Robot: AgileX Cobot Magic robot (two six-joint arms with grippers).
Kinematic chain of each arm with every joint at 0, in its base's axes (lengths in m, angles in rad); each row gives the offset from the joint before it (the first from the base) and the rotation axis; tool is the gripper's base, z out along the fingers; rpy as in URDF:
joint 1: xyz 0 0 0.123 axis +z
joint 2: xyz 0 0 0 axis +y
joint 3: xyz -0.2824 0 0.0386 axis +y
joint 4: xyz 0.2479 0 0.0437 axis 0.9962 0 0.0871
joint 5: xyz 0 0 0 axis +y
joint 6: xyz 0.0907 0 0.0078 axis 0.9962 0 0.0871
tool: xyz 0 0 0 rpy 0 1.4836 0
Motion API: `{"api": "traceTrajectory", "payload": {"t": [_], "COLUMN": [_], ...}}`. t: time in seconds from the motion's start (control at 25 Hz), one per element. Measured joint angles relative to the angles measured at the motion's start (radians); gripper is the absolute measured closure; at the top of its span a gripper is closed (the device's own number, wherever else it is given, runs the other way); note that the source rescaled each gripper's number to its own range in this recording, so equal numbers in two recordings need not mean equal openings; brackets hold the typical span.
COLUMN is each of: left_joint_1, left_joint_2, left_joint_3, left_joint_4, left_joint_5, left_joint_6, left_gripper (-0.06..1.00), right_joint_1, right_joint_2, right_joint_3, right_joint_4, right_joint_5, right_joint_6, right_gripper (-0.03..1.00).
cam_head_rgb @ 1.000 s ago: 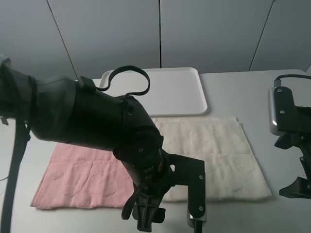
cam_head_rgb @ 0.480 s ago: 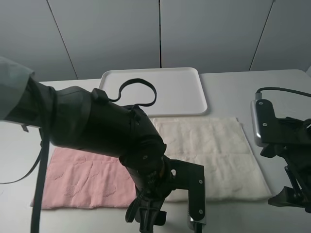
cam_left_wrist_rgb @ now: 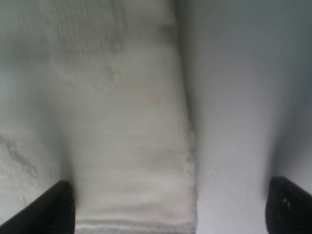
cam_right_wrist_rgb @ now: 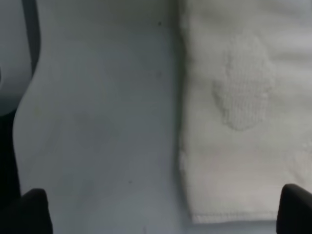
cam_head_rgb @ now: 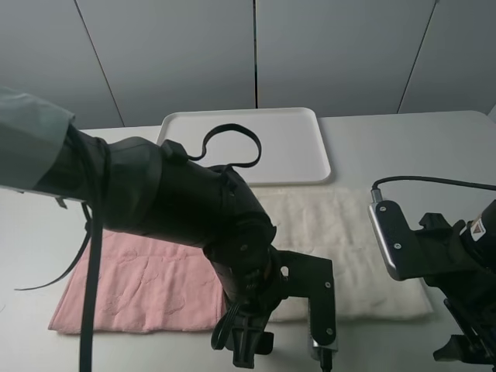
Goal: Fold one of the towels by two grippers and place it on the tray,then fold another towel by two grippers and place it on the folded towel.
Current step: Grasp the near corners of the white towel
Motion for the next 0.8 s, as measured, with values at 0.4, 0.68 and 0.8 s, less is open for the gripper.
{"api": "traceTrajectory", "payload": {"t": [0.4, 0.68, 0.8], "left_joint_1": [0.0, 0.0, 0.0], "left_joint_2": [0.011, 0.031, 0.032], "left_joint_3": [0.0, -0.016, -0.02], "left_joint_4": [0.014, 0.014, 0.014], "left_joint_5": [0.005, 0.032, 0.038], "left_joint_6": [0.0, -0.003, -0.003], "left_gripper": [-0.05, -0.05, -0.05], "right_joint_1": [0.008, 0.008, 0.008], "right_joint_2": [0.06, 0.118, 0.131], "right_joint_3": [0.001, 0.012, 0.04], "right_joint_4": [-0.014, -0.018, -0.023], "right_joint_5": [-0.04, -0.106, -0.138], "right_joint_6": [0.018, 0.018, 0.012], "right_gripper": [-0.03, -0.03, -0.03]}}
